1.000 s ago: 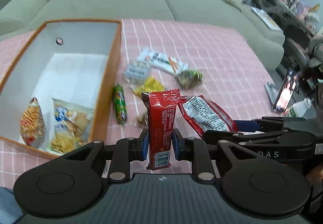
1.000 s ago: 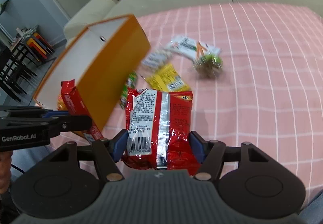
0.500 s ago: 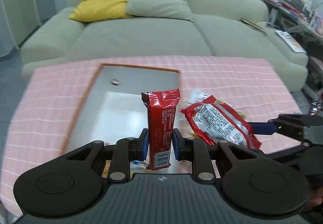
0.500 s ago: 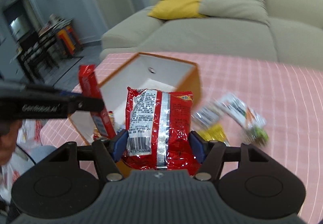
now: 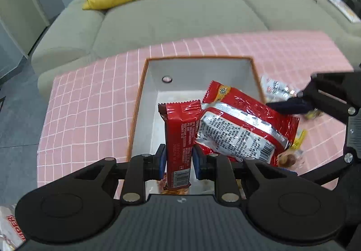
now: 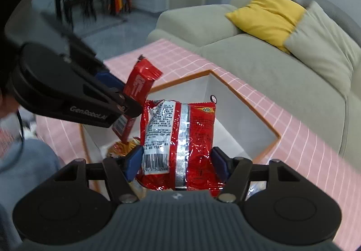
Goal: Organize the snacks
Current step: 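Carry the chocolate bar and red-silver bag into the shoebox and release both, then withdraw both open tools from the box toward the remaining snacks, then grasp the clear brown candy bag with the left gripper while the right grasps the green nut bag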
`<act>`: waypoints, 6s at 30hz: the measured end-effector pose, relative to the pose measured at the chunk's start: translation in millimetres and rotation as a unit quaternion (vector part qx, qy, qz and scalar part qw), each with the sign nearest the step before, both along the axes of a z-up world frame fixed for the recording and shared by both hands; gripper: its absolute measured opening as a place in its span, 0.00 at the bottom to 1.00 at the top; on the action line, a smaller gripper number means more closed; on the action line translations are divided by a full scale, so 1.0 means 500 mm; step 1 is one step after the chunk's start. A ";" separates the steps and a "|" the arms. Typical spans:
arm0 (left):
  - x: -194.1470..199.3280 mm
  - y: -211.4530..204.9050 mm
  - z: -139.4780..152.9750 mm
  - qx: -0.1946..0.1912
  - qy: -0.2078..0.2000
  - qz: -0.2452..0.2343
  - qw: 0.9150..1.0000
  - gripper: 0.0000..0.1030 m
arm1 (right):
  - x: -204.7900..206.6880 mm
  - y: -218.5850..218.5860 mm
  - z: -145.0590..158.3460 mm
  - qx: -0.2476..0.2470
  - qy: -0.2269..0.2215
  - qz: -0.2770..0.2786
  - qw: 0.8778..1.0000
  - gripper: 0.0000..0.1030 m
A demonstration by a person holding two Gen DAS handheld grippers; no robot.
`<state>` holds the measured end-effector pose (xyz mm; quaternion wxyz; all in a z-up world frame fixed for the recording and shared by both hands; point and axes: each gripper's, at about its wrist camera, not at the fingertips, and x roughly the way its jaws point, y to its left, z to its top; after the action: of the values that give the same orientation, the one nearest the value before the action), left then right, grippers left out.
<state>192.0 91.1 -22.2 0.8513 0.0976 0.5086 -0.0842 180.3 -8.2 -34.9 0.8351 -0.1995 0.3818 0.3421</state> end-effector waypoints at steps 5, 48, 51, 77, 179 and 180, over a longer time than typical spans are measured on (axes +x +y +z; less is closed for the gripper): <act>0.034 0.009 -0.039 0.011 0.034 -0.009 0.999 0.25 | 0.035 0.031 -0.040 -0.045 0.003 0.049 0.998 0.61; 0.071 0.017 -0.130 0.012 0.084 -0.009 0.996 0.55 | 0.103 0.062 -0.127 -0.130 0.089 0.024 0.987 0.77; 0.050 0.026 -0.096 0.002 0.058 0.007 0.998 0.55 | 0.087 0.038 -0.092 -0.116 0.075 0.004 0.990 0.78; -0.175 -0.144 0.061 -0.093 -0.142 0.037 0.985 0.55 | -0.136 -0.268 0.041 0.079 -0.080 -0.268 0.957 0.78; -0.162 -0.291 -0.083 -0.087 -0.049 -0.026 0.995 0.38 | -0.163 -0.403 -0.194 0.012 0.056 -0.277 0.959 0.36; -0.166 -0.290 -0.081 -0.089 -0.050 -0.025 0.994 0.38 | -0.172 -0.402 -0.188 0.023 0.063 -0.279 0.958 0.36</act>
<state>109.1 -53.8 -62.5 0.8786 0.0385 0.4533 -0.1454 94.3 -209.3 -128.9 0.8759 -0.0431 0.4664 0.1160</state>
